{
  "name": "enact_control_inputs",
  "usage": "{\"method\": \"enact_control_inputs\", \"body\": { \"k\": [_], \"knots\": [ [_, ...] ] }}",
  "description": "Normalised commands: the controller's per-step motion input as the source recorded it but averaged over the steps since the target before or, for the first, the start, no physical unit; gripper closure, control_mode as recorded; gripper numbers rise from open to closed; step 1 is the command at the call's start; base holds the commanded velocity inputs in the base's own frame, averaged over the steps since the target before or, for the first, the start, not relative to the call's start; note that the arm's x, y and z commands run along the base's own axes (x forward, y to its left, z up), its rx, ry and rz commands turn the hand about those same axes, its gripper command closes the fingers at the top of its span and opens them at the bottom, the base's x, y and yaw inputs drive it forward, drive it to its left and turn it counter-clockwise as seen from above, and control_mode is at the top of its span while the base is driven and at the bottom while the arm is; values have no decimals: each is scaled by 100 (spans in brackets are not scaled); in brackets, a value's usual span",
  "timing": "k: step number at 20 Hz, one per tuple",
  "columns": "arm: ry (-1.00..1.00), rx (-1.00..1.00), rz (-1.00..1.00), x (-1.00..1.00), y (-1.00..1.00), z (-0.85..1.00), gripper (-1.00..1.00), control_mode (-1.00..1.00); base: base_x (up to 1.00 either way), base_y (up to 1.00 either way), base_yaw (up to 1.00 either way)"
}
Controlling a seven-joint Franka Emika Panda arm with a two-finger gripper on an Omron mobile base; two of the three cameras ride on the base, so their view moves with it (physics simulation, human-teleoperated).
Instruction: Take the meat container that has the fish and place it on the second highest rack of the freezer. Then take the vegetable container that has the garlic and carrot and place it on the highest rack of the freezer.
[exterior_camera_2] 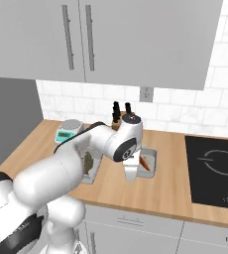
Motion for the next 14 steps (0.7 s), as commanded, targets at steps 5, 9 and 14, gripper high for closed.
{"method": "enact_control_inputs", "body": {
  "k": [5,9,14],
  "knots": [
    [0,2,1,9,-2,-28,-100,-100,0,0,0],
    [0,4,0,9,-7,-32,-100,-100,0,0,0],
    [3,4,0,13,-7,-10,-100,-100,0,0,0]
  ]
}}
